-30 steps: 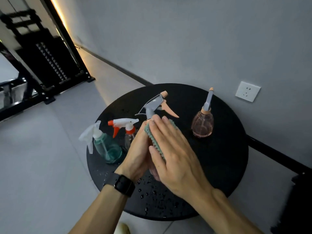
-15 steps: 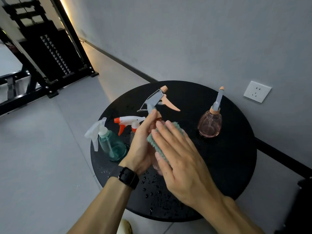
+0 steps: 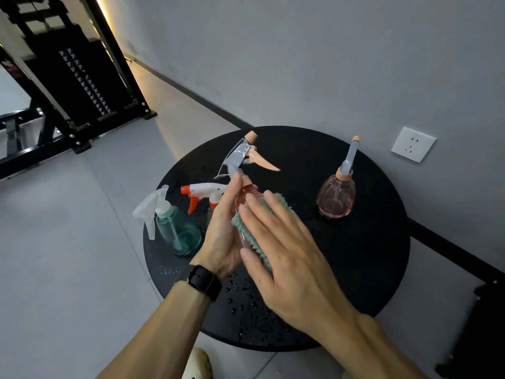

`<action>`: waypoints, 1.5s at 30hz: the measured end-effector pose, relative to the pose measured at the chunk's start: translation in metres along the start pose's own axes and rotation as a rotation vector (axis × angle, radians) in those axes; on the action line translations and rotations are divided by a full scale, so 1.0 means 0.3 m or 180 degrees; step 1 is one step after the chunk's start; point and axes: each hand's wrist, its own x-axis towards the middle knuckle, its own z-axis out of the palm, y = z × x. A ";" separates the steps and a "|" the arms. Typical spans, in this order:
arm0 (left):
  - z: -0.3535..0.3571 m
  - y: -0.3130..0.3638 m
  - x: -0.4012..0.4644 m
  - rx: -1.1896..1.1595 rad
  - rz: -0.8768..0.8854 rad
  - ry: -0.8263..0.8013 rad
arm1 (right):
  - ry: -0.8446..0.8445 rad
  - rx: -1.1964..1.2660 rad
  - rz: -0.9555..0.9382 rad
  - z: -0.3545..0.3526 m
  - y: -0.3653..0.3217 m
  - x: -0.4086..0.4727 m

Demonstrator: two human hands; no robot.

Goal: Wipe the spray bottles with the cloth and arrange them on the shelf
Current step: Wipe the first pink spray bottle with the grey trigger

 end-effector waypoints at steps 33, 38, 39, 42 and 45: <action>0.008 -0.034 -0.039 0.0079 0.0138 0.0113 | 0.0321 0.0315 0.0133 0.004 -0.022 0.012; 0.011 -0.057 -0.044 0.0591 0.0130 -0.0018 | 0.0308 0.0680 0.0360 -0.017 0.003 0.059; 0.009 -0.057 -0.045 0.0656 0.0108 -0.0049 | 0.0288 0.0645 0.0378 -0.014 0.005 0.064; 0.010 -0.051 -0.057 0.0773 0.0024 -0.0086 | 0.0266 0.0584 0.0478 -0.004 0.010 0.075; 0.011 -0.052 -0.062 0.0766 0.0056 -0.0103 | 0.0207 0.0633 0.0497 -0.001 0.010 0.083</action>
